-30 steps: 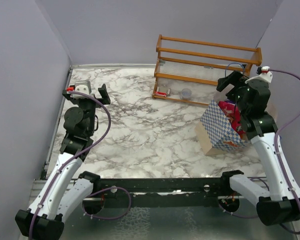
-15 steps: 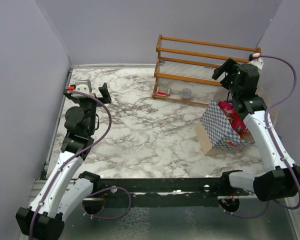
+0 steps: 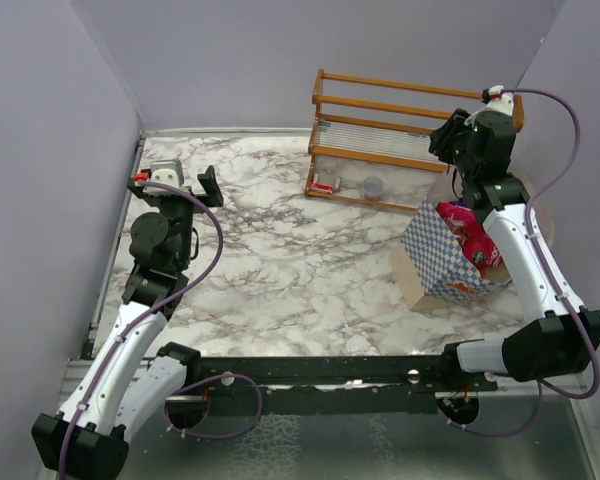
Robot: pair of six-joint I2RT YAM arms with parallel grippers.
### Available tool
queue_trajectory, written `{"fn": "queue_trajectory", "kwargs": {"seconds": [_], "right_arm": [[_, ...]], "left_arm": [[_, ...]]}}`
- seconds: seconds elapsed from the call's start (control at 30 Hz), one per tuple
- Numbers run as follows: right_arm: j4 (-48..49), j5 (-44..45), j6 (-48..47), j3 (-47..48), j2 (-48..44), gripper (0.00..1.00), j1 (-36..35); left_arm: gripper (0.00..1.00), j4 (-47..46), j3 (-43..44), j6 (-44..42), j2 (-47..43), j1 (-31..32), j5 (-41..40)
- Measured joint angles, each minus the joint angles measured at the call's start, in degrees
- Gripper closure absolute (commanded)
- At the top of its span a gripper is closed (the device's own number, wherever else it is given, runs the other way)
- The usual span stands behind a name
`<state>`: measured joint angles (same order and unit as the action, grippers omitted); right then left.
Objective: Take the snacks out of the paper bag
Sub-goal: Move the paper bag to the center of the board.
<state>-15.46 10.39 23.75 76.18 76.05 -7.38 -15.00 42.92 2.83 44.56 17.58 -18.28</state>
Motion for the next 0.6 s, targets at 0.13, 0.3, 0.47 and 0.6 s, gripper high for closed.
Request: {"fn": "queue_trajectory", "kwargs": {"seconds": [0.13, 0.3, 0.47, 0.6], "right_arm": [[-0.87, -6.34, -2.05, 1.68, 0.79, 0.89, 0.02], [-2.10, -21.18, -4.59, 2.14, 0.92, 0.92, 0.55], [-7.43, -30.25, -7.28, 5.22, 2.14, 0.92, -4.81], [-10.49, -34.73, -7.96, 5.05, 2.01, 0.92, -11.61]], "left_arm": [[0.01, 0.02, 0.00, 0.02, 0.04, 0.00, 0.00], [0.01, 0.04, 0.00, 0.07, 0.04, 0.00, 0.00], [0.01, 0.09, 0.00, 0.33, 0.04, 0.00, 0.00], [0.01, 0.33, 0.02, 0.79, 0.04, 0.00, 0.02]]}}
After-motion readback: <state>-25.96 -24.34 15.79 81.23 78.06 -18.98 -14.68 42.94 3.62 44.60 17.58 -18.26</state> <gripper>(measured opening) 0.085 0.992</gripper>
